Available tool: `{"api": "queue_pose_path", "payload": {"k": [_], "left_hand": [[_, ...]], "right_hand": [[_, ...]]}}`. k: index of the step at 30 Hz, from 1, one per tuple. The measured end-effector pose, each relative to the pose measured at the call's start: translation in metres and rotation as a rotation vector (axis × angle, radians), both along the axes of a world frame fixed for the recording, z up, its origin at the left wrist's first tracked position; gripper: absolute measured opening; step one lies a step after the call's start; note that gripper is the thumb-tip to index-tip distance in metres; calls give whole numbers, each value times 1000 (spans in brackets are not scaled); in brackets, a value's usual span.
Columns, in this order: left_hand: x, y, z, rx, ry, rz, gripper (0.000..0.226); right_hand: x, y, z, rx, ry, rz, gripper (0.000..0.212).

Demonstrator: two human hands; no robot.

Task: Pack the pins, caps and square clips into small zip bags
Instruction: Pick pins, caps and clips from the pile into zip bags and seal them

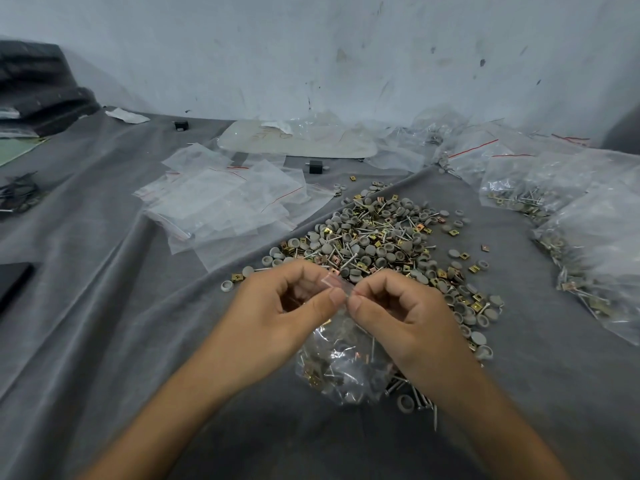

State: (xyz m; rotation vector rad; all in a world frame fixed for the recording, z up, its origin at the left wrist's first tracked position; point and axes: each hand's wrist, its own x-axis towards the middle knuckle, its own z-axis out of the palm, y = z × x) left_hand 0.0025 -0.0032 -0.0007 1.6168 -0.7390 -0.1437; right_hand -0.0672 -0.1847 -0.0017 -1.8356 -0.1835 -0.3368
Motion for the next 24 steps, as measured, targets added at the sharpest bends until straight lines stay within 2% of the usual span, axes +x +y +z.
{"api": "queue_pose_path", "payload": {"k": [7,11,16,24], "left_hand": [[2,2,3,-23,9,68,9],[1,0,3,-11,27,36,11],[3,2,4,-29,34,76,10],[4,2,6,-30,51,73,14]], "right_hand": [[1,-1,0,11,-7,-29,12],[1,1,0,-5,-15,-20,12],[2,-1,-2,62,1,-10,7],[1,-6,-2,18,4,-29,5]]}}
